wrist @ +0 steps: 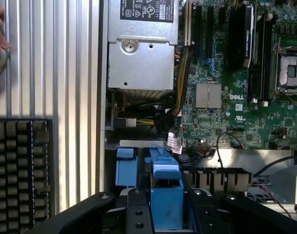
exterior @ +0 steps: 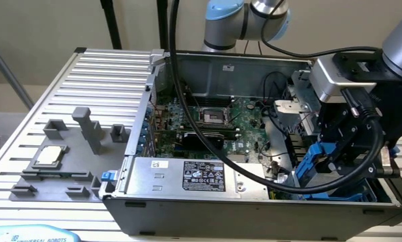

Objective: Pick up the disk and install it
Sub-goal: 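Insert the disk into the insertion slot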

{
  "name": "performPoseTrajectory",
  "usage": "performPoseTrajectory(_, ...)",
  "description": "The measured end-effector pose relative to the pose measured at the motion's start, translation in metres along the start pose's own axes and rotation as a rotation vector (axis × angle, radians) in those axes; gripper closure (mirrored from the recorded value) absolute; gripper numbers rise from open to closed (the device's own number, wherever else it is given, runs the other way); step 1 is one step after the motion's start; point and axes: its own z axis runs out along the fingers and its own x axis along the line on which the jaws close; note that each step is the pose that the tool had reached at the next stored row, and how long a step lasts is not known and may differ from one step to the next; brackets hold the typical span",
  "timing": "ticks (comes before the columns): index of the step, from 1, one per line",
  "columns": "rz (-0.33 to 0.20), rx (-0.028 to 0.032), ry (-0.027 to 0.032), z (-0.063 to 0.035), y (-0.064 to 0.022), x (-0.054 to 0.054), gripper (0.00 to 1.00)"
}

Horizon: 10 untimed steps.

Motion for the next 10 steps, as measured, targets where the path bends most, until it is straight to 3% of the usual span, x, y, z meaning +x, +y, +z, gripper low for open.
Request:
performPoseTrajectory(5,0.000,0.0000,-0.0002,0.0004,0.0001,0.0000,0.66)
performPoseTrajectory(6,0.000,0.0001,-0.0001,0.0004,-0.0001,0.0000,0.60)
performPoseTrajectory(10,0.000,0.0000,-0.0003,0.0004,-0.0031,0.0001,0.60)
